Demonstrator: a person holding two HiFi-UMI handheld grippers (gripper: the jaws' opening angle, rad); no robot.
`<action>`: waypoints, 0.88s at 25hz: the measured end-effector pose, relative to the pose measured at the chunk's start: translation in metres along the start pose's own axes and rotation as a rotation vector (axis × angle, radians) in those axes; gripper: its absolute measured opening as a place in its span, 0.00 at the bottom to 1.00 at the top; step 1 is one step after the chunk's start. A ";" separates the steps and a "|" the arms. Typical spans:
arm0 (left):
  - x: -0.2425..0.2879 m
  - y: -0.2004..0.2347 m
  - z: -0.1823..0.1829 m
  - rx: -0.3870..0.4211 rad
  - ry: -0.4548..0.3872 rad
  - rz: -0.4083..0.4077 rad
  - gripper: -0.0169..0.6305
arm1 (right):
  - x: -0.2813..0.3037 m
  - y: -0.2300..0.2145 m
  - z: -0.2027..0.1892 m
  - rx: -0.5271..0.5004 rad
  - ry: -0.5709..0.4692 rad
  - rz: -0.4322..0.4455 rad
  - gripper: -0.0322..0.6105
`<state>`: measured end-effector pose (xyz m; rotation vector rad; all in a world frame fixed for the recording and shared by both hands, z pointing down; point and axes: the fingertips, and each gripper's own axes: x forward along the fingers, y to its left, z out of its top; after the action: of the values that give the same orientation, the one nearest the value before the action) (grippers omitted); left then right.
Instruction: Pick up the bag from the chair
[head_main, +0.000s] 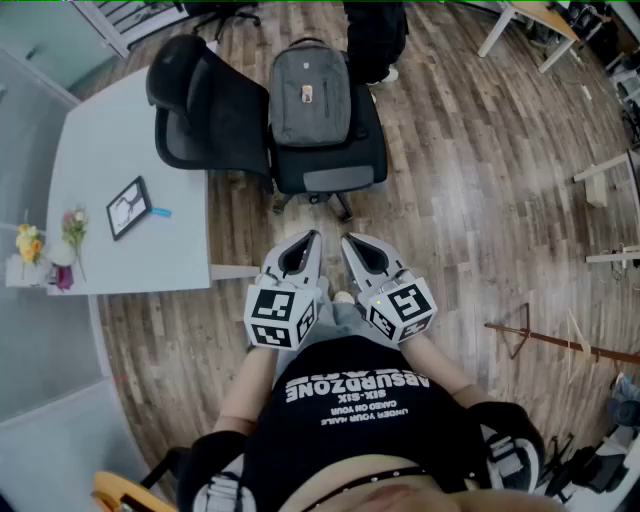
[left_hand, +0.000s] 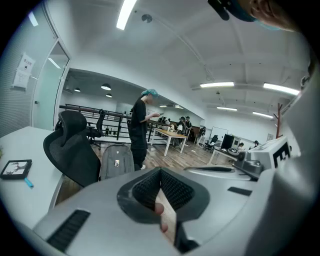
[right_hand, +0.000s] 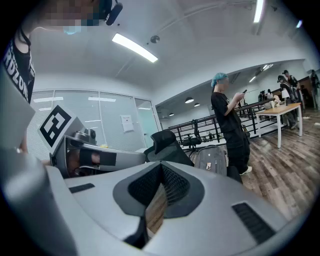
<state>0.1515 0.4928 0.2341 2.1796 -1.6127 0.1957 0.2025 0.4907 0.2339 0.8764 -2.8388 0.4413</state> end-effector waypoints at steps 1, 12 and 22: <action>0.002 0.006 0.000 -0.007 0.012 -0.002 0.05 | 0.005 0.000 0.001 0.008 0.005 0.000 0.07; 0.041 0.103 0.033 -0.012 0.047 -0.016 0.05 | 0.107 -0.016 0.024 -0.004 0.037 -0.036 0.07; 0.081 0.176 0.057 0.011 0.077 -0.106 0.05 | 0.199 -0.025 0.047 0.008 -0.004 -0.078 0.08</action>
<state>0.0041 0.3559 0.2551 2.2308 -1.4535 0.2540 0.0513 0.3506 0.2385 0.9866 -2.7971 0.4422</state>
